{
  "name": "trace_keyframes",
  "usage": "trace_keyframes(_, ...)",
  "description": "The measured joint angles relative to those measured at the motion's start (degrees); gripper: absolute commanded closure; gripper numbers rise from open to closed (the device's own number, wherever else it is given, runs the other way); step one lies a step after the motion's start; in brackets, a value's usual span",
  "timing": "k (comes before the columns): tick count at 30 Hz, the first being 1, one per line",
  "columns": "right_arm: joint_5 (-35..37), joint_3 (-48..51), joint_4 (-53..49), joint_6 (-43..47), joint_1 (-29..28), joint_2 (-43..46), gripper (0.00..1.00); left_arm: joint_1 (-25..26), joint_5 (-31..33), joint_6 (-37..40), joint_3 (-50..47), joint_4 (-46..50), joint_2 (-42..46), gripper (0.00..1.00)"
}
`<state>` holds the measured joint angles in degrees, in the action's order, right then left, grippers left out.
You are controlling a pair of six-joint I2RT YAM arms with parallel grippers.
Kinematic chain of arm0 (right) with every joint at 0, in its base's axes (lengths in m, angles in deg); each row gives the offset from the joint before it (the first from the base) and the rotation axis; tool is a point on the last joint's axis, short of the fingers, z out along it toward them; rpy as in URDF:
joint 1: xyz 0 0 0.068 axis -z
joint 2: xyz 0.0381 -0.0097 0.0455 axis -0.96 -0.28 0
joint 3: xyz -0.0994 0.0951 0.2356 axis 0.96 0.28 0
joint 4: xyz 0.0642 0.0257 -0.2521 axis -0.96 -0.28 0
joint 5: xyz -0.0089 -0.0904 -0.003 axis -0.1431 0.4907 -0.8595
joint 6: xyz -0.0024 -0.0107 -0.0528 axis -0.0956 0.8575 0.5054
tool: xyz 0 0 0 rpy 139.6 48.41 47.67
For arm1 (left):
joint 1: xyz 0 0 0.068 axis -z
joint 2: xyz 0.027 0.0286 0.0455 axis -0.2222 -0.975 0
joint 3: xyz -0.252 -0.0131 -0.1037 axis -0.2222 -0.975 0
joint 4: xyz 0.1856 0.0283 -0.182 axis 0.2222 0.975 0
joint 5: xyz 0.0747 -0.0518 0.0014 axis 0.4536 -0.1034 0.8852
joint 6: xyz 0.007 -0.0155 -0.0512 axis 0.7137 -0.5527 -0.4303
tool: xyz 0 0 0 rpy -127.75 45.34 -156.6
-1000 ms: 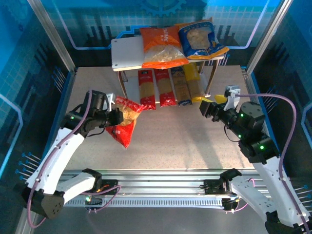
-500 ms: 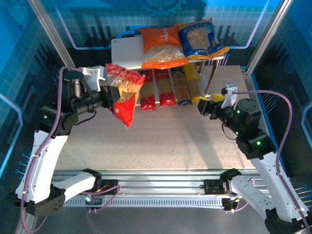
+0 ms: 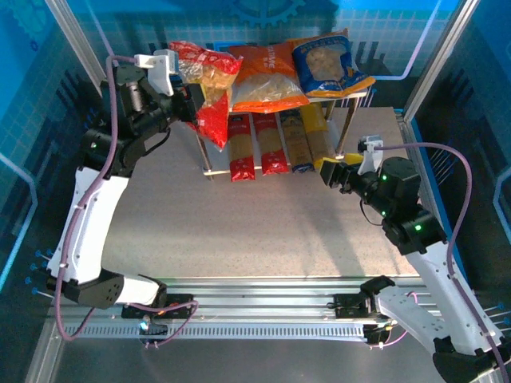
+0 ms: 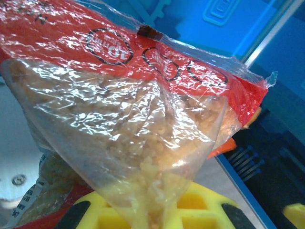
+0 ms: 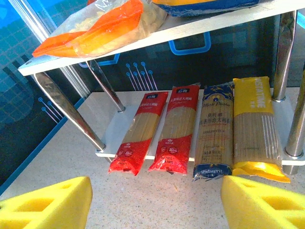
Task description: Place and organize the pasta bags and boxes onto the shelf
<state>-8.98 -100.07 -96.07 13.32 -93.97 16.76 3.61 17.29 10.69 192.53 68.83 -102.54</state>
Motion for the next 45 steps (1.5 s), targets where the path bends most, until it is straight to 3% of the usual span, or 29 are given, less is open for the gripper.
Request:
trace_keyframes(9,-0.2,0.0,0.2,0.0,0.0,-3.1,0.28,-0.6,7.2,-0.1,0.0,-8.7,-4.1,1.00)
trace_keyframes(21,-0.2,-0.2,1.2,0.8,0.0,-4.2,0.27,-1.8,11.7,-4.5,0.8,-15.6,-11.9,1.00)
trace_keyframes(29,-0.1,-0.2,1.2,1.7,0.0,-4.1,0.27,-2.0,12.9,-8.4,2.5,-16.5,-17.0,1.00)
trace_keyframes(45,0.0,-0.2,1.5,2.2,0.0,-3.1,0.25,-2.1,13.4,-14.2,-1.0,-20.7,-17.2,0.98)
